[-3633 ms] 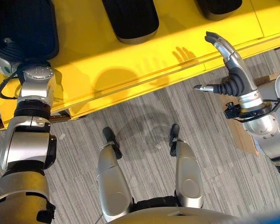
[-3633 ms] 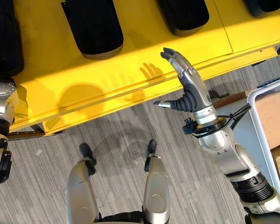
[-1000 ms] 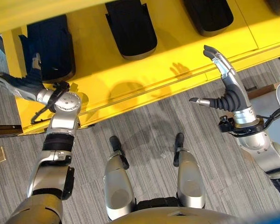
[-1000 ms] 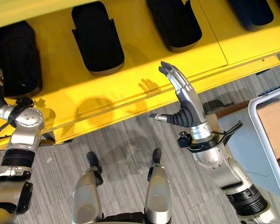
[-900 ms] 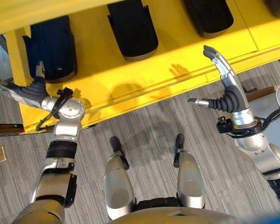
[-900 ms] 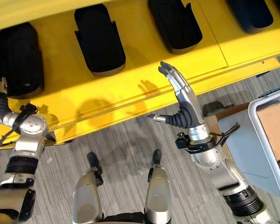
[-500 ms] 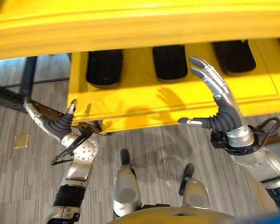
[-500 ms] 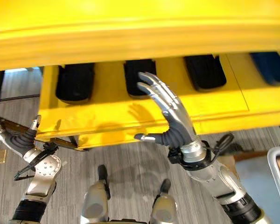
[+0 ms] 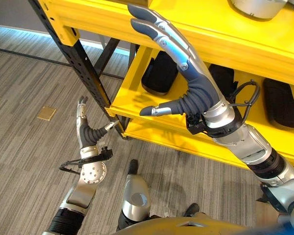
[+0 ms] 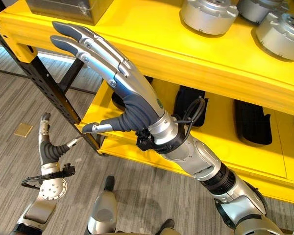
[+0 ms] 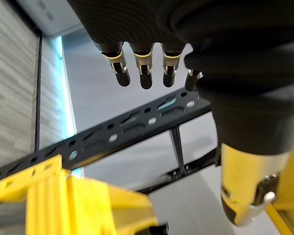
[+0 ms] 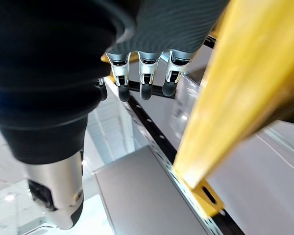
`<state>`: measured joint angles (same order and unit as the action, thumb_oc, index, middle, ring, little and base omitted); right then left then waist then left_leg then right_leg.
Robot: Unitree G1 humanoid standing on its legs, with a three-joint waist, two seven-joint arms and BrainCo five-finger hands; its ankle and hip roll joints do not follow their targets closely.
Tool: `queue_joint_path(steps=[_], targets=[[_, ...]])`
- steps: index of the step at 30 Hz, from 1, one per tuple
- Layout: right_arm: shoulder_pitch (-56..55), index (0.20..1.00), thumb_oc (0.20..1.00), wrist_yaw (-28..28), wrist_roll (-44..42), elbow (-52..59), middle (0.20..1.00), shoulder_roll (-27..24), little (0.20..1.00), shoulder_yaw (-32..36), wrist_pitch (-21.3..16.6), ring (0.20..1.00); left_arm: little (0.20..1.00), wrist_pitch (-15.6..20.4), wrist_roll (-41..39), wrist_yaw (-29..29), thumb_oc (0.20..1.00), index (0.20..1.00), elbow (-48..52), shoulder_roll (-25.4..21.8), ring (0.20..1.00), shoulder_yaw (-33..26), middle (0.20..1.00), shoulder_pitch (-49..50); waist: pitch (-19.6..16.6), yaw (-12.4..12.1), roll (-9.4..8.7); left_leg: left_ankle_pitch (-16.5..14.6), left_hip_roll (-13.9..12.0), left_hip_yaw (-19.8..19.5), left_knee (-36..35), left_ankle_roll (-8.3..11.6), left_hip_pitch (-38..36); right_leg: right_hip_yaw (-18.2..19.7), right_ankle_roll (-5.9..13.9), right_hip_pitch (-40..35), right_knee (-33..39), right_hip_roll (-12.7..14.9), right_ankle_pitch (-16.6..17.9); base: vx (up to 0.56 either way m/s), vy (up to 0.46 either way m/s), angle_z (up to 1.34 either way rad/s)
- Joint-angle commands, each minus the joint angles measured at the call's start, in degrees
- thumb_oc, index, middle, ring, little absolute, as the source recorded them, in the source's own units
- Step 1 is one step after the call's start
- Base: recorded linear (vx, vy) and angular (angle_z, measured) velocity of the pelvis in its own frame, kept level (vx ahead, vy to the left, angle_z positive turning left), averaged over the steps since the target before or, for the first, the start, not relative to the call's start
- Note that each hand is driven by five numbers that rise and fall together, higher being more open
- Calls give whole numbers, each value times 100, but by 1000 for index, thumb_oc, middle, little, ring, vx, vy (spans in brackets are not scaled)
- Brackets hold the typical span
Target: Move parts from the plastic box to the shelf.
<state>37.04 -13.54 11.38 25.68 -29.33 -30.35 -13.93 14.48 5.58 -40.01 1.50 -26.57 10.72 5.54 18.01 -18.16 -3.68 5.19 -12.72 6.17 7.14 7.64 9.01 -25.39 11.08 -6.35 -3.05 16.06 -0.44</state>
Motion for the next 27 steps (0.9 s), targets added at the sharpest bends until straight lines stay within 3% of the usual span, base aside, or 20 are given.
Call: queue_joint_path(steps=[1,5,8,16,22,27], targets=[[260,1000,1000,-7,-592,147,1000,94,1000,21,106,1000,1000,524,-33,140,1000,1000,262,-215,1000,49,1000,-198,178,109,20,-346,61,206,189,-78,-144,31,-496,170,-755,-368,-564,0,0,0],[149,1000,1000,343,-885,150,1000,191,1000,-54,119,1000,1000,641,72,376,1000,1000,314,-209,1000,262,1000,-233,208,187,76,-315,22,218,173,-65,-186,103,-505,244,-851,-351,-568,-9,19,0],[46,1000,1000,1029,-925,186,1000,158,1000,-230,71,1000,1000,706,164,672,1000,1000,290,-261,1000,572,1000,-405,237,312,127,-294,-24,299,168,-53,-212,190,-495,345,-886,-321,-531,-41,33,-7],[162,1000,1000,2184,-976,192,1000,-30,1000,-733,127,1000,1000,711,161,457,1000,1000,-80,-274,1000,1072,1000,-840,306,501,90,-296,-93,432,210,-61,-234,355,-481,521,-964,-361,-485,-27,-13,-11],[95,1000,1000,2214,-842,88,1000,-43,1000,-897,223,1000,1000,676,375,-16,1000,1000,-359,-245,1000,1065,1000,-1192,328,621,-36,-272,-201,574,198,-52,-268,407,-452,585,-899,-395,-387,9,-53,-11],[-386,1000,1000,1950,-771,-98,1000,-102,1000,-677,166,1000,1000,362,489,-575,1000,1000,-565,-242,1000,686,1000,-1473,349,796,-147,-313,-273,639,332,-53,-196,540,-474,705,-1016,-473,-430,16,-27,-7]])
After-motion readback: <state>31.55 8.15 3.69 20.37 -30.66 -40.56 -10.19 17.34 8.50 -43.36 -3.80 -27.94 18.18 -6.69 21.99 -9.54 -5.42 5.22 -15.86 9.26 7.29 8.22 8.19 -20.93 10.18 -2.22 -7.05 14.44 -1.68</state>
